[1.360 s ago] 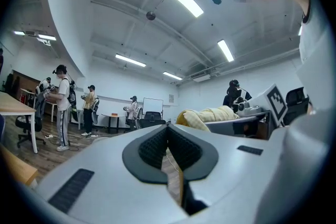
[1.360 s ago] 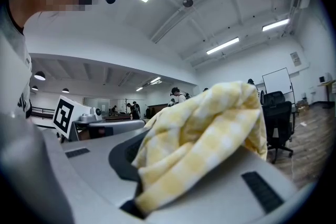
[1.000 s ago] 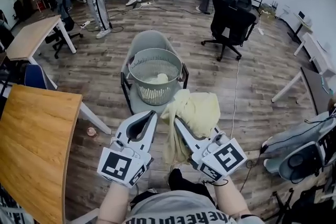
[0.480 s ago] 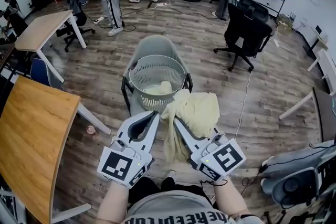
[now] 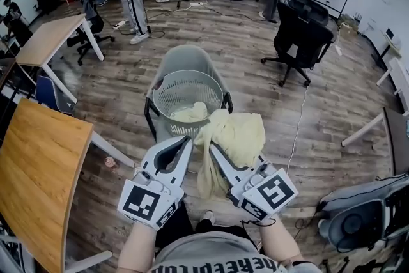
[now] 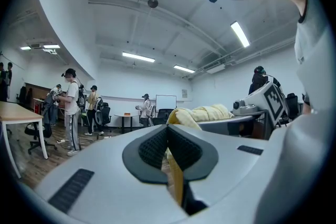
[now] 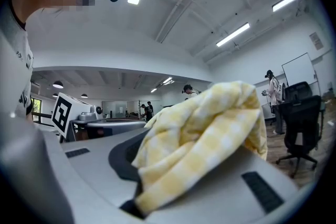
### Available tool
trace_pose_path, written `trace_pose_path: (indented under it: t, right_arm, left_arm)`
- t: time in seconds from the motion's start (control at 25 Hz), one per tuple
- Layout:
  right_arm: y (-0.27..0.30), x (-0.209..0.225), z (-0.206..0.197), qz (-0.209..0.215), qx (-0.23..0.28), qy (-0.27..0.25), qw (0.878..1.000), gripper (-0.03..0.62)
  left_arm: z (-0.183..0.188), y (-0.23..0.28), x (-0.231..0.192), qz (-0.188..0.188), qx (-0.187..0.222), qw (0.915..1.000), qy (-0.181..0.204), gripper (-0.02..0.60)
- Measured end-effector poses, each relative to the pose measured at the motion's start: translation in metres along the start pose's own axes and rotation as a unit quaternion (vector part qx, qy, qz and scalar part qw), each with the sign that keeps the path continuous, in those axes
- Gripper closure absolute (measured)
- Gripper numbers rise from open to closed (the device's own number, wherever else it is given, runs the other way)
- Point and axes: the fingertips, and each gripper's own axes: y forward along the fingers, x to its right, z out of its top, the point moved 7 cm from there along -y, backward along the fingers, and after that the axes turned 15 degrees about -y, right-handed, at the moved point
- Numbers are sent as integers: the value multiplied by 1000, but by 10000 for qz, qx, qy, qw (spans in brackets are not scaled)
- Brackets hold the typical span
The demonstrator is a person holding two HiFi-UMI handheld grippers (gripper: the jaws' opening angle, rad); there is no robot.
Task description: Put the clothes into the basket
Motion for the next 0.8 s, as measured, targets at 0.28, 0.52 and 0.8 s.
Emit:
trace_pose_path:
  t: [0.28,0.52,0.8]
  right_arm:
    - [22,17,-1,-247,-24,-8,9997,536]
    - [55,25,-1,-436,-64,-34,9990,536]
    - [97,34,3,-708,-99,-53,9974,536]
  left_arm:
    - [8,19,-25,-178,-39,9998,25,568]
    - [17,33,-59,-351,-98,9993,-1,568]
    - [32,45,-102,-564,-160,9983,12,568]
